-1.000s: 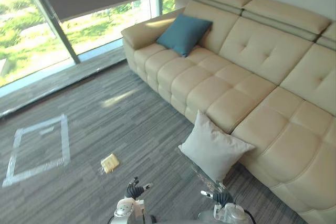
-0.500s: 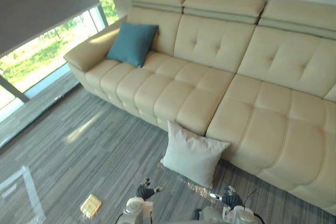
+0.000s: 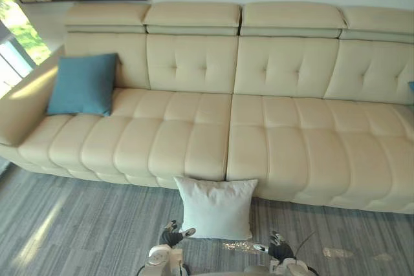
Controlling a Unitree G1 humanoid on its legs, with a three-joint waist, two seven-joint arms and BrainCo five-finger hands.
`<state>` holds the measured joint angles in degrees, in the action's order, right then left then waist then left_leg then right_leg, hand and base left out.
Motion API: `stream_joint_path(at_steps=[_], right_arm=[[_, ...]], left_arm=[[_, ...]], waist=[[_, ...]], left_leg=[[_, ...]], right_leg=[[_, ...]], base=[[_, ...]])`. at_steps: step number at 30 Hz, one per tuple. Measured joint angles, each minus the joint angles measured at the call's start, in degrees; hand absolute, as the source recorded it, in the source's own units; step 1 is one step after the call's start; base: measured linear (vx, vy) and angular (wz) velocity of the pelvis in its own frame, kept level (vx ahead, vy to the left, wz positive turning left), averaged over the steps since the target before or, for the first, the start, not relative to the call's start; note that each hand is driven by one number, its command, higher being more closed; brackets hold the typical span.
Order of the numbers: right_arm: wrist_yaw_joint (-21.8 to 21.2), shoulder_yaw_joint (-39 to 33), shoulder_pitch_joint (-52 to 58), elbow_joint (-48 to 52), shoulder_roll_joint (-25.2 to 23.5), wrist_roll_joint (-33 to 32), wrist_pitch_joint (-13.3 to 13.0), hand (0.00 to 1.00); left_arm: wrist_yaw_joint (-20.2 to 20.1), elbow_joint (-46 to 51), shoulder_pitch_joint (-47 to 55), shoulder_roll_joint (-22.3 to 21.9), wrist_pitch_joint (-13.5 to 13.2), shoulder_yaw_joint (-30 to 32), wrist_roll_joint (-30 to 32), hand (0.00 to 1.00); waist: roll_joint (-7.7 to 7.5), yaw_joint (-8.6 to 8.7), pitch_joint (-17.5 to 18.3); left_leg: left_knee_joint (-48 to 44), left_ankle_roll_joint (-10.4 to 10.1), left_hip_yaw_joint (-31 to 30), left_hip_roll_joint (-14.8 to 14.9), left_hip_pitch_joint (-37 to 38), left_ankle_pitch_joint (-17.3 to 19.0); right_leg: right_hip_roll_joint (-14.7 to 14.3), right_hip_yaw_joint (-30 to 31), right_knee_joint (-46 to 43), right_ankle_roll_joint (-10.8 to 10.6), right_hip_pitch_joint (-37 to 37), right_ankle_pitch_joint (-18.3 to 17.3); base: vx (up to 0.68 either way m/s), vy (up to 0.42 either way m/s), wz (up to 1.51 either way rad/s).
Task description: Pick up cushions and gather them together orderly.
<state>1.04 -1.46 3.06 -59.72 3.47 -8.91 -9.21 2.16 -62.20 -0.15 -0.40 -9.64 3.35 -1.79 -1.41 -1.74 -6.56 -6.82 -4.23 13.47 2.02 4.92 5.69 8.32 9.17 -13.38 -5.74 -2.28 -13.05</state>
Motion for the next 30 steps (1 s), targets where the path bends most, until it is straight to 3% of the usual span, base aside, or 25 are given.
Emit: stream_joint_path(at_steps=[4,7,10,13,18,19,21,23,24,26,30], right_arm=[[-0.29,0.12,-0.79,-0.67,-0.03,-0.01,0.0,0.0],[-0.29,0.17,-2.03,-2.38,0.5,0.02,0.2,0.0],[-0.14,0.73,-3.05,-1.96,0.71,0.03,0.07,0.0],[0.09,1.83,-2.89,-2.09,1.04,0.03,0.08,0.0],[1.48,1.71,-1.62,-1.75,1.35,-0.14,-0.01,0.0],[2.32,1.66,-1.94,-0.06,1.01,-0.54,-0.47,0.0],[2.73,1.62,-2.83,2.48,1.05,-1.29,-1.22,0.0],[4.44,-0.34,-7.21,6.33,1.49,-3.64,-2.66,0.0],[4.64,-0.76,-8.05,6.85,1.49,-3.72,-2.68,0.0],[6.37,-2.41,-12.31,10.88,1.62,-7.27,-3.67,0.0],[8.1,-3.13,-18.77,14.98,1.94,-9.49,-4.34,0.0]], left_arm=[[-0.07,-1.02,0.01,-0.53,0.02,-0.15,0.02,0.0],[-0.07,-1.11,-0.02,-1.07,0.03,-0.62,0.01,0.0],[0.0,-1.1,-0.24,-0.72,0.05,-1.04,0.0,0.0],[0.15,-0.95,-0.55,-0.27,-0.02,-1.05,-0.01,0.0],[1.27,-0.05,-0.36,-0.16,-0.15,-0.81,-0.7,0.0],[2.25,1.29,-0.88,-0.04,-0.18,0.01,-1.57,0.0],[3.39,2.22,-2.12,0.22,-0.25,0.33,-3.21,0.0],[5.76,4.43,-5.94,0.85,-0.53,2.38,-6.87,0.0],[6.05,4.75,-6.68,1.12,-0.59,2.48,-7.17,0.0],[8.36,7.95,-11.28,2.36,-1.23,4.64,-10.78,0.0],[10.18,11.82,-18.61,3.59,-1.85,6.87,-13.78,0.0]], waist=[[1.52,-0.18,1.17],[2.01,-0.35,0.78],[1.51,-0.23,-0.25],[0.57,-0.23,-0.71],[0.34,-0.21,-1.08],[-0.34,-0.36,-2.04],[0.18,-0.51,-3.69],[0.65,-0.95,-7.59],[0.63,-1.02,-8.5],[0.6,-1.05,-9.56],[0.32,-1.06,-12.81]], left_leg=[[1.81,0.01,0.62,0.05,1.78,0.02],[4.07,-0.01,2.31,1.05,4.19,0.12],[4.4,0.02,3.4,1.46,5.73,0.73],[4.08,-0.2,3.14,0.86,4.6,0.98],[2.96,0.12,0.32,0.33,2.07,0.51],[-1.35,-0.1,-0.66,0.91,-2.41,1.69],[-8.03,0.01,-2.02,1.89,-7.83,3.5],[-21.35,0.04,-3.36,4.21,-21.2,6.59],[-22.64,0.05,-3.48,4.41,-22.57,6.78],[-31.9,-0.32,-4.9,6.38,-35.87,8.7],[-39.1,-0.62,-6.15,8.4,-45.48,9.62]], right_leg=[[-0.66,1.61,0.48,-0.12,0.32,0.13],[-2.65,2.05,-6.22,-0.17,3.29,0.1],[-2.15,-2.6,-12.68,-0.23,6.87,0.06],[-0.91,-5.89,-8.99,0.01,5.87,-0.07],[0.75,-9.78,-6.06,0.48,4.86,0.4],[0.88,-10.66,-7.39,0.65,7.43,0.31],[0.85,-11.73,-10.14,1.17,10.58,-0.12],[0.16,-12.51,-19.34,2.16,21.26,-1.74],[0.13,-12.51,-20.62,2.28,22.58,-1.92],[-0.53,-13.11,-28.73,3.67,34.99,-3.36],[-1.1,-13.28,-35.79,4.21,44.63,-4.59]], base=[[0.05,-0.02,-0.37],[-0.01,-0.049,-0.39],[-0.1,-0.04,-0.34],[-0.1,-0.002,-0.09],[-0.13,-0.001,0.31],[-0.12,-0.047,0.39],[-0.14,-0.069,0.41],[-0.2,-0.101,0.31],[-0.24,-0.091,0.13],[-0.3,-0.086,0.05],[-0.21,-0.07,-0.04]])
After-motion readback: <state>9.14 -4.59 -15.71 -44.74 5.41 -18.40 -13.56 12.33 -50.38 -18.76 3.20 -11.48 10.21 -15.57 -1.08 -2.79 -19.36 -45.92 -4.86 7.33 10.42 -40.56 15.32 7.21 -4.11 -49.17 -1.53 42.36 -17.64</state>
